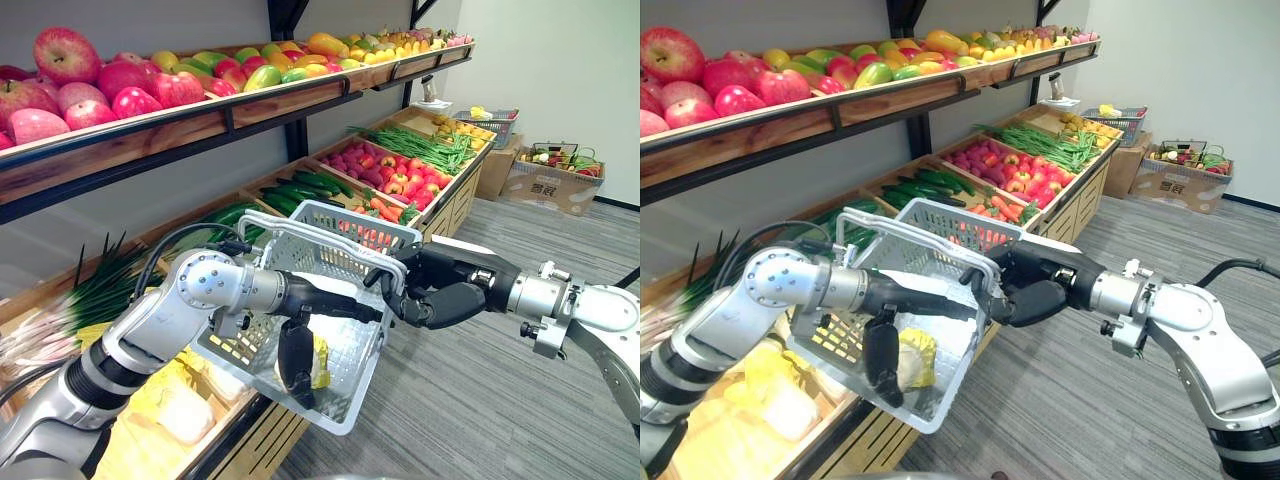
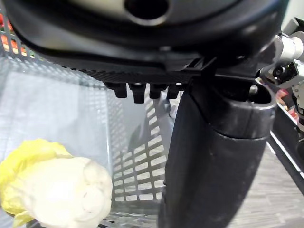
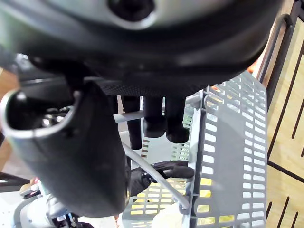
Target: Pick vegetable in the basket
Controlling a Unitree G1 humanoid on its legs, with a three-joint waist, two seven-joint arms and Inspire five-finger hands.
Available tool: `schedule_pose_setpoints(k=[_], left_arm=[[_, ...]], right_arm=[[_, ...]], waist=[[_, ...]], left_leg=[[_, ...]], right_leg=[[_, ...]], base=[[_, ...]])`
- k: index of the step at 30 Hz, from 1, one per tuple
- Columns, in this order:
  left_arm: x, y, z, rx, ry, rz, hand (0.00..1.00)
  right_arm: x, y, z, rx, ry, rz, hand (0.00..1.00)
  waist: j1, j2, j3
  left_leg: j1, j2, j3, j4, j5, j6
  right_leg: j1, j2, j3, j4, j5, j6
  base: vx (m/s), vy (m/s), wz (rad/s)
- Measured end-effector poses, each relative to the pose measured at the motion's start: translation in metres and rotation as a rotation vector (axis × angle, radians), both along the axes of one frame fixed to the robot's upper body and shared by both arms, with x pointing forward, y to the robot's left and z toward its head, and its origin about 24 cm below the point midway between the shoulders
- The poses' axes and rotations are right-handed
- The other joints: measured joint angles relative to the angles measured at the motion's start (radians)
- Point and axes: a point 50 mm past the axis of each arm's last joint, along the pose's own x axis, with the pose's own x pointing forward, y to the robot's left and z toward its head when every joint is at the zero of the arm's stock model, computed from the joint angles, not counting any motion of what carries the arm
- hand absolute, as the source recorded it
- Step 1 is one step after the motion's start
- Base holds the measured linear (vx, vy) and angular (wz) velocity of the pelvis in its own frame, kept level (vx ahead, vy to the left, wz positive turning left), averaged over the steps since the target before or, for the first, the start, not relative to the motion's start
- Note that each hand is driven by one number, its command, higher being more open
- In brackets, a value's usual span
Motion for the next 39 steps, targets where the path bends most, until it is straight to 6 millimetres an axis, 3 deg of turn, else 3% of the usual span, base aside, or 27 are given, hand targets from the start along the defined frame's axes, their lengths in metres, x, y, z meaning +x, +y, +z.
schedule_pose_setpoints(k=[12,15,17,19,21,24,29,35,39], left_arm=[[0.005,0.013,0.017,-0.199,-0.057,0.127,1.0],[0.004,0.021,0.05,-0.455,-0.158,0.147,1.0],[0.0,0.036,0.085,-0.642,-0.335,0.183,1.0],[-0.005,0.055,0.104,-0.751,-0.455,0.238,1.0],[-0.013,0.078,0.109,-0.85,-0.54,0.318,1.0],[-0.021,0.103,0.094,-0.904,-0.55,0.43,1.0],[-0.029,0.125,0.074,-0.975,-0.56,0.575,1.0],[-0.036,0.143,0.054,-1.089,-0.55,0.713,1.0],[-0.039,0.154,0.016,-1.1,-0.486,0.931,1.0]], right_arm=[[0.009,-0.025,0.008,0.094,-0.036,-0.114,0.0],[0.013,-0.037,0.005,0.122,-0.04,-0.197,0.0],[0.016,-0.05,0.001,0.144,-0.036,-0.289,0.0],[0.013,-0.064,-0.001,0.151,-0.04,-0.368,0.0],[0.005,-0.082,-0.003,0.143,-0.053,-0.472,0.0],[-0.005,-0.104,-0.015,0.136,-0.035,-0.621,0.0],[-0.013,-0.123,-0.027,0.141,-0.007,-0.748,0.0],[-0.017,-0.131,-0.04,0.2,0.03,-0.809,0.0],[-0.019,-0.139,-0.051,0.235,0.057,-0.864,0.0]], waist=[[0.007,-0.02,0.015],[0.009,-0.033,0.03],[0.011,-0.031,0.039],[0.015,-0.021,0.048],[0.025,-0.01,0.055],[0.033,-0.015,0.061],[0.04,-0.043,0.081],[0.037,-0.028,0.09],[0.042,-0.027,0.091]], left_leg=[[0.0,0.005,-0.012,-0.001,0.0,0.0],[-0.001,0.006,-0.014,0.001,0.001,0.001],[-0.001,0.006,-0.015,-0.001,0.002,0.0],[-0.001,0.006,-0.019,-0.004,0.003,0.0],[-0.001,0.006,-0.025,-0.011,0.005,0.003],[0.001,0.007,-0.046,-0.019,0.008,0.005],[-0.003,-0.001,-0.062,-0.018,0.009,0.01],[-0.021,-0.012,-0.091,-0.02,0.012,0.019],[-0.033,-0.021,-0.118,-0.019,0.01,0.028]], right_leg=[[0.006,0.001,-0.013,-0.003,-0.002,-0.001],[0.007,0.001,-0.016,-0.004,-0.009,-0.003],[0.007,0.001,-0.017,-0.003,-0.007,-0.006],[0.008,0.001,-0.021,0.0,-0.004,-0.005],[0.009,0.001,-0.028,0.0,-0.005,-0.005],[0.019,0.0,-0.042,0.0,-0.007,-0.005],[0.023,-0.012,-0.054,-0.005,-0.017,-0.004],[0.019,-0.028,-0.069,-0.002,-0.011,0.0],[0.019,-0.038,-0.079,-0.002,-0.011,0.0]], base=[[-0.01,0.015,0.02],[-0.03,0.007,0.0],[0.0,0.0,0.0],[0.0,0.027,0.05],[0.01,0.022,0.09],[0.01,0.02,0.14],[-0.05,0.031,0.09],[-0.01,0.032,0.11],[-0.02,0.029,0.11]])
